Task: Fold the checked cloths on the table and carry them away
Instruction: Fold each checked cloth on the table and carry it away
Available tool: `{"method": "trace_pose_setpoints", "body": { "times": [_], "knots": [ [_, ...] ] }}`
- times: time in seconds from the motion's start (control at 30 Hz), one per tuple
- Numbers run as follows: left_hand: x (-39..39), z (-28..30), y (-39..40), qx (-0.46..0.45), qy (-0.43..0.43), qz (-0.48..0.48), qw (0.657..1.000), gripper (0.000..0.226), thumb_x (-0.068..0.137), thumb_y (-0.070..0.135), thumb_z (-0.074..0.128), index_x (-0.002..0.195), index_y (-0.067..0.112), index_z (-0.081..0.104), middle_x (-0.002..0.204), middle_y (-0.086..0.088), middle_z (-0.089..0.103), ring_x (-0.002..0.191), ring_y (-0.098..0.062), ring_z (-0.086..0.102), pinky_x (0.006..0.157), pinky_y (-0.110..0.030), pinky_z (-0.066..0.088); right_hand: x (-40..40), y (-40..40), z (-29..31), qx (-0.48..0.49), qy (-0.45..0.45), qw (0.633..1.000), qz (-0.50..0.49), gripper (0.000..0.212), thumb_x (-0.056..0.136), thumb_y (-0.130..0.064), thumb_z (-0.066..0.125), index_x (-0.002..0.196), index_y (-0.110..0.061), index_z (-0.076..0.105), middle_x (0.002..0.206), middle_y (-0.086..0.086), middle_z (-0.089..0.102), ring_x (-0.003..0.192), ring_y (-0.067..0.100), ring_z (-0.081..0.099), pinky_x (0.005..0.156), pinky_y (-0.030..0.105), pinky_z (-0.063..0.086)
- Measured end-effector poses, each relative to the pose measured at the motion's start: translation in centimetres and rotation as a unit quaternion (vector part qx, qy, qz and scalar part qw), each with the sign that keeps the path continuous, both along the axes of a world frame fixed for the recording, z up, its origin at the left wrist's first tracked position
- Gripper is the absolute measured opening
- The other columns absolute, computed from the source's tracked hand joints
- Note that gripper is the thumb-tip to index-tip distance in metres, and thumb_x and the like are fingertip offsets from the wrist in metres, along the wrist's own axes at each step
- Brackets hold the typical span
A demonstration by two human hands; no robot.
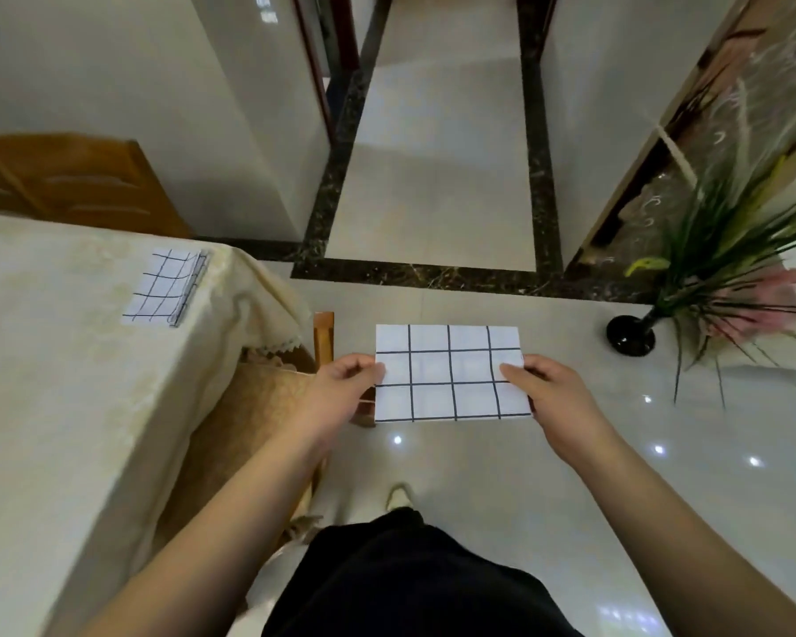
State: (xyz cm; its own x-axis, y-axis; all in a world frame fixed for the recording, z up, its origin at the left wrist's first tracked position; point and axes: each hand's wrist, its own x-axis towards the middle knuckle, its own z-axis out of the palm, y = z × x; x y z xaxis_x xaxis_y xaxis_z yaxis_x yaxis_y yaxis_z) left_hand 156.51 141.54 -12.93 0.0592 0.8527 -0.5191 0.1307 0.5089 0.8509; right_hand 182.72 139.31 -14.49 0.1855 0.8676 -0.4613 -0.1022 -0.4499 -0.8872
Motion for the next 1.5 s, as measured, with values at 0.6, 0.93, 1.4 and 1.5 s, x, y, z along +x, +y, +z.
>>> {"method": "trace_pose_setpoints", "body": {
  "times": [0.6,0.93,1.4,1.5],
  "knots": [
    [-1.0,-1.2,17.7,-0.009,0.003,0.134,0.991,0.018,0.094,0.028,0.059,0.095,0.013,0.069,0.087,-0.003,0.075,0.082,-0.018,0.072,0.079,-0.034,0.056,-1.7,24.1,0.5,-0.012,-0.035,0.988,0.148,0.015,0.09,-0.017,0.066,0.103,-0.012,0.07,0.096,0.007,0.074,0.09,0.023,0.071,0.081,0.037,0.057],
    [-0.6,-2.1,26.3,-0.033,0.01,0.23,0.973,0.021,0.096,0.024,0.059,0.1,0.004,0.066,0.09,-0.011,0.072,0.077,-0.018,0.069,0.072,-0.028,0.057,-2.7,37.4,-1.5,-0.025,-0.004,0.975,0.223,0.009,0.087,-0.013,0.068,0.095,-0.01,0.072,0.092,0.011,0.075,0.083,0.023,0.07,0.073,0.032,0.051],
    [-1.7,-3.8,31.6,-0.051,-0.014,0.47,0.881,0.024,0.092,0.014,0.065,0.099,-0.008,0.065,0.09,-0.016,0.07,0.081,-0.023,0.067,0.066,-0.024,0.055,-9.8,52.3,-2.5,-0.034,-0.007,0.894,0.446,0.006,0.089,-0.007,0.066,0.088,-0.012,0.069,0.087,0.006,0.074,0.078,0.018,0.07,0.071,0.03,0.054],
    [-3.1,-4.3,31.1,-0.049,-0.018,0.524,0.85,0.016,0.091,0.014,0.066,0.093,-0.001,0.068,0.082,-0.01,0.071,0.077,-0.02,0.066,0.065,-0.024,0.052,-12.9,53.2,-3.0,-0.051,-0.014,0.872,0.487,0.007,0.089,-0.008,0.066,0.09,-0.015,0.069,0.089,0.005,0.075,0.081,0.018,0.071,0.071,0.03,0.054]
  ]
}}
